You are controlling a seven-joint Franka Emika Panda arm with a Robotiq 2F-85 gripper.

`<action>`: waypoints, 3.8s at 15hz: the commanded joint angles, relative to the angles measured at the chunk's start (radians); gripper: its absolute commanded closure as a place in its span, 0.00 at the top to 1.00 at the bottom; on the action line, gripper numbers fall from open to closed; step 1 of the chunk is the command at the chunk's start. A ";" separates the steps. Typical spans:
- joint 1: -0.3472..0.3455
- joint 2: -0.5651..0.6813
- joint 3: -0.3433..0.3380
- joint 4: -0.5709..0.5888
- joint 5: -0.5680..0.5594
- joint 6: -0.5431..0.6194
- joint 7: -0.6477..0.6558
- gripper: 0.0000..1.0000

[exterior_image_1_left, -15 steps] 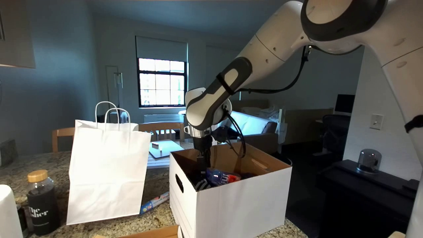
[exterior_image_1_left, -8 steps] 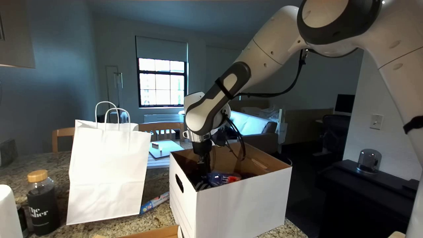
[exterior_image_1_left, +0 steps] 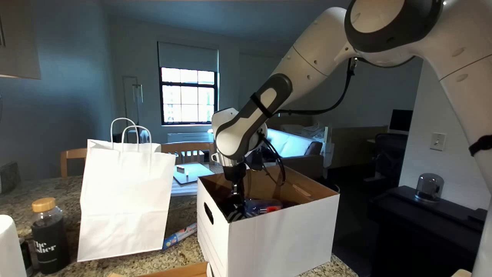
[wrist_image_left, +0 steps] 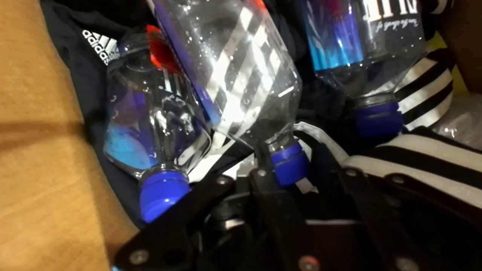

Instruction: Remove three bottles from the box

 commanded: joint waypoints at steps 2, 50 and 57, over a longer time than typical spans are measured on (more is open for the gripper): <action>0.008 -0.021 -0.009 -0.017 -0.058 0.009 0.049 0.04; 0.064 0.102 0.043 0.143 -0.388 -0.404 -0.140 1.00; 0.072 0.117 0.073 0.153 -0.383 -0.397 -0.153 1.00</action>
